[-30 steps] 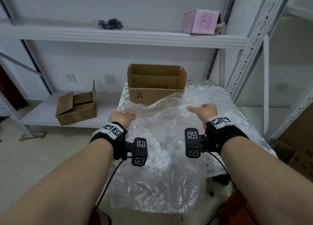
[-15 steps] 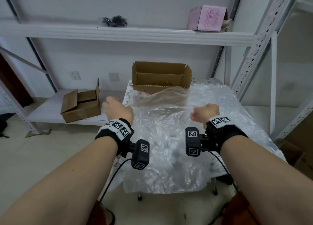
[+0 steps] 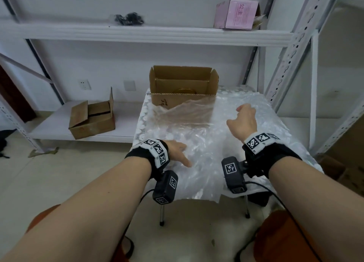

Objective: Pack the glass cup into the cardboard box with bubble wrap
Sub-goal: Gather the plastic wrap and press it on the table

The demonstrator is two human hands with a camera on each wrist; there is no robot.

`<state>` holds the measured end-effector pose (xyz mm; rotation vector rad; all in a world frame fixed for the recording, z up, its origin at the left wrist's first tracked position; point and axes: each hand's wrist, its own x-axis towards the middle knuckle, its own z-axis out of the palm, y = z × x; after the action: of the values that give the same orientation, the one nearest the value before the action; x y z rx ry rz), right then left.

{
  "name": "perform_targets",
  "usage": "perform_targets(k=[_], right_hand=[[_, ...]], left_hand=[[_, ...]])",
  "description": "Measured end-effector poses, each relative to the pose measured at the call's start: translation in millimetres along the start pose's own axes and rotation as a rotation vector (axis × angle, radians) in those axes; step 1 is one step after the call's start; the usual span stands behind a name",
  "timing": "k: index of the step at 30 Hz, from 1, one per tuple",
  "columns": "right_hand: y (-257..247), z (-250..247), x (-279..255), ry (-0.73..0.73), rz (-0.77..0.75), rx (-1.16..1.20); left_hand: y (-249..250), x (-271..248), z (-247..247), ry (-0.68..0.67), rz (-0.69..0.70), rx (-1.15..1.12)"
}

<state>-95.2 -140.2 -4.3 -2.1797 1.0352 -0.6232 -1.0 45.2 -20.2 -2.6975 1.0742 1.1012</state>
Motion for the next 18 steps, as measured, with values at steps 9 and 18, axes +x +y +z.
perform_targets(k=[9,18], right_hand=[[19.6,10.8,-36.5,-0.834,-0.361,-0.727],[25.1,17.2,-50.0,-0.696,-0.409,-0.321]], left_hand=[[25.7,-9.2,-4.2,0.077,-0.007,0.049],[2.4,-18.6,-3.6,0.079,-0.016,-0.008]])
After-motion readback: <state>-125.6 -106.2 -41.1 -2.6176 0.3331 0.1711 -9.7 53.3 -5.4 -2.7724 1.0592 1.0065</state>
